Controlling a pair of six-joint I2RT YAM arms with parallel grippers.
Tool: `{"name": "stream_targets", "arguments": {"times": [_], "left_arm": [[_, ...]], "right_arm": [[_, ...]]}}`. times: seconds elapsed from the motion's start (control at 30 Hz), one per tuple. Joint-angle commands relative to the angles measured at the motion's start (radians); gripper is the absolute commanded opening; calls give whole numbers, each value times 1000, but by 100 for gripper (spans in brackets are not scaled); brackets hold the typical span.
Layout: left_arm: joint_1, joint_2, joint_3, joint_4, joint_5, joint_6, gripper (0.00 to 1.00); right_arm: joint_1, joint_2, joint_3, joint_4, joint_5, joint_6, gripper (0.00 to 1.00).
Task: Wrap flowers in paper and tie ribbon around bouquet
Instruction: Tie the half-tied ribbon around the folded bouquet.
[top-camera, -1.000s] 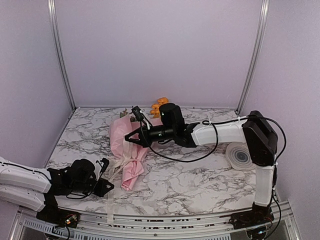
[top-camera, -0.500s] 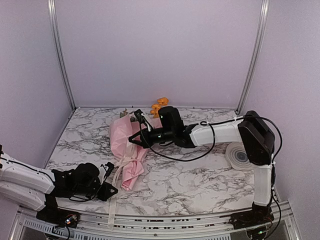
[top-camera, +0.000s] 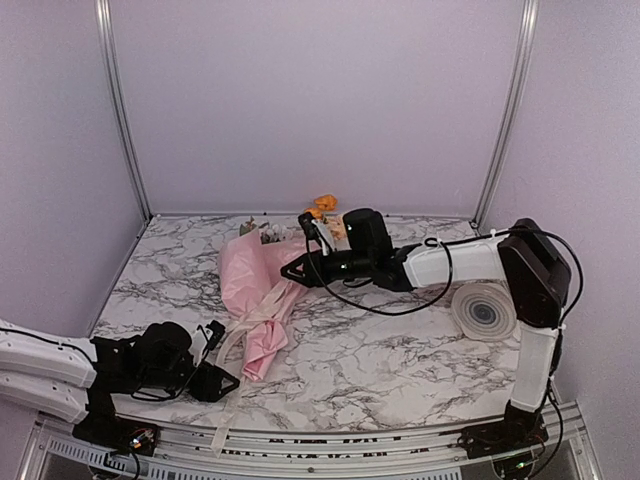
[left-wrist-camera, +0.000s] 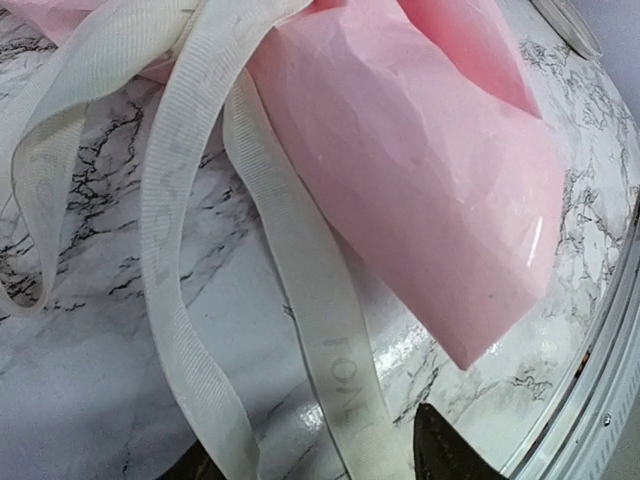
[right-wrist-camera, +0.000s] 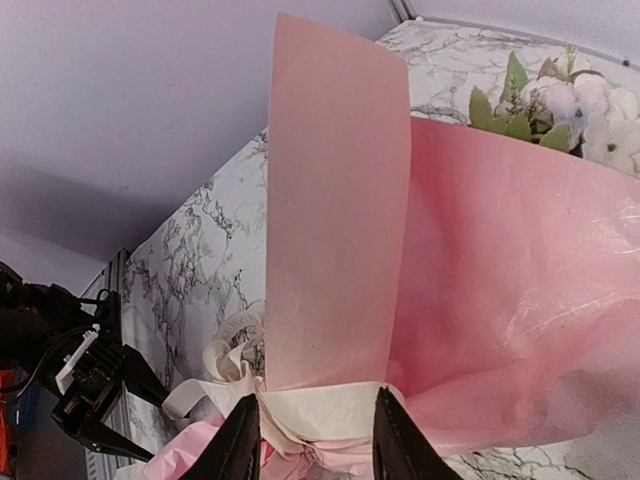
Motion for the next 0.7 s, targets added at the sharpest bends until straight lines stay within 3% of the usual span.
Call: {"name": "stream_targets", "arguments": {"times": [0.0,0.07,0.17,0.27,0.43,0.67], "left_arm": [[-3,-109,11,-61,30,59,57],[-3,-166,24,-68,6,100,56],[-1,-213,81,-89,-146,146,53],[31,-159,174,-104,-325,175,39],[204,50,313,-80,-184,169,36],[248,345,469,-72,-166,234,32]], "right_arm": [[-21,-107,-30,7,57,-21,37],[-21,-128,-42,-21,96,-48,37],[-21,-129,-64,-28,103,-47,41],[-20,-92,-70,-16,61,-8,41],[6,-69,-71,6,59,3,40],[19,39,16,-16,41,7,40]]}}
